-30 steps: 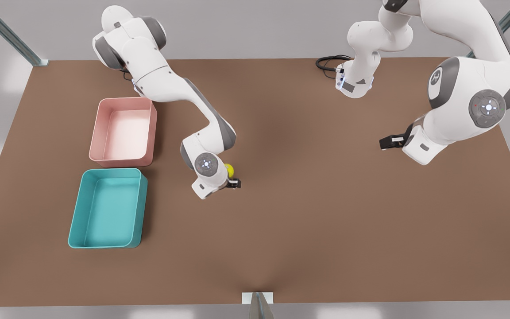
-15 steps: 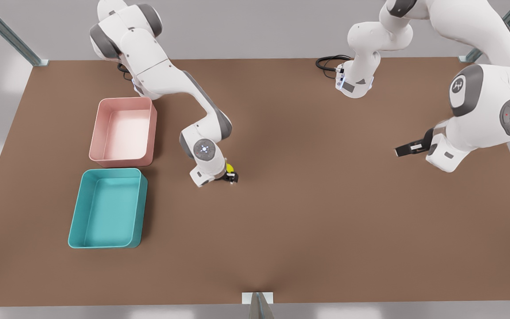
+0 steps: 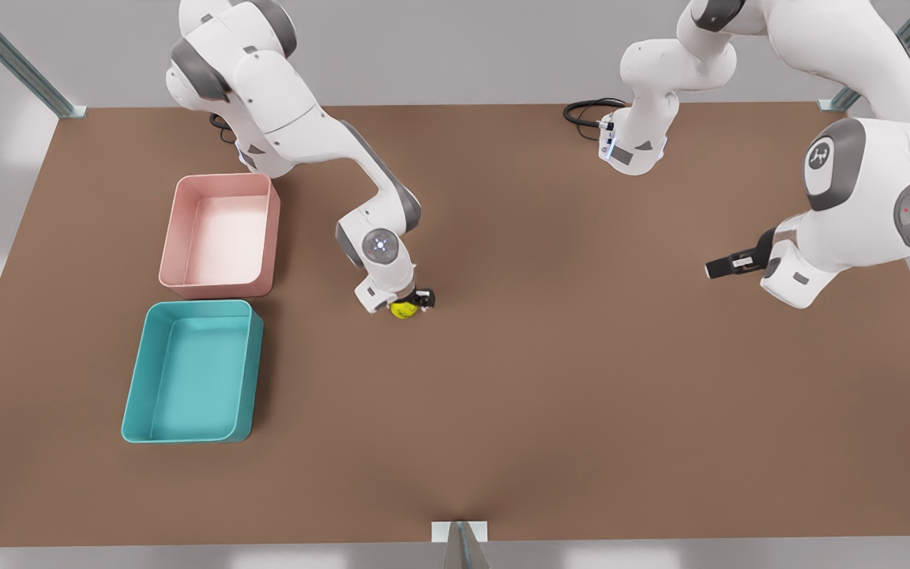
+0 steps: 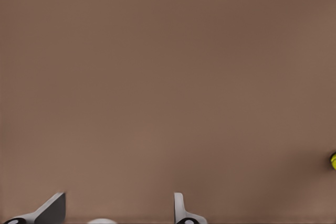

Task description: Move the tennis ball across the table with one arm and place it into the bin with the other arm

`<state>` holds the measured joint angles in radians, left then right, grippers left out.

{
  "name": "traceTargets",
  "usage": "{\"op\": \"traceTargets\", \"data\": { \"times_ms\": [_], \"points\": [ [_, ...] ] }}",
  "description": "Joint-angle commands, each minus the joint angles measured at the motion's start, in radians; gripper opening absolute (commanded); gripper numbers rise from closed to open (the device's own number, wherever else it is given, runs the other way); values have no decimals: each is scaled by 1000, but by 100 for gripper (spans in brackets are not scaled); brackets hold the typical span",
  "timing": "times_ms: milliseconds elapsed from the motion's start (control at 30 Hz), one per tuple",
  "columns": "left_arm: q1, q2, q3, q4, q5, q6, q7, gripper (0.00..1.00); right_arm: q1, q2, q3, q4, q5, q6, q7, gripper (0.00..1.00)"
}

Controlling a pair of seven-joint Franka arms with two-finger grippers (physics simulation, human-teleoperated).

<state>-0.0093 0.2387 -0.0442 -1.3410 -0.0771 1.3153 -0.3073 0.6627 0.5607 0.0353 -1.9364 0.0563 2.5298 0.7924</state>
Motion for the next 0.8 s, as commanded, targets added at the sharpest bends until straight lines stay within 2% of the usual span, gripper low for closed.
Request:
{"op": "traceTargets", "data": {
  "times_ms": [0, 433, 500, 567, 767],
  "points": [
    [0, -1, 0, 0, 0, -11, 8, 100, 1, -1, 0, -18, 0, 64, 28, 100],
    [-1, 8, 0, 0, 0, -8, 8, 100, 15, 41, 0, -64, 0, 161, 21, 99],
    [-1, 10, 0, 2, 0, -8, 8, 100, 15, 38, 0, -67, -1, 164, 18, 72],
    [-1, 8, 0, 2, 0, -8, 8, 100, 14, 38, 0, -67, -3, 164, 7, 62],
    [-1, 10, 0, 2, 0, -8, 8, 100, -44, -28, -2, -26, -1, 132, -41, 61]
  ]
}}
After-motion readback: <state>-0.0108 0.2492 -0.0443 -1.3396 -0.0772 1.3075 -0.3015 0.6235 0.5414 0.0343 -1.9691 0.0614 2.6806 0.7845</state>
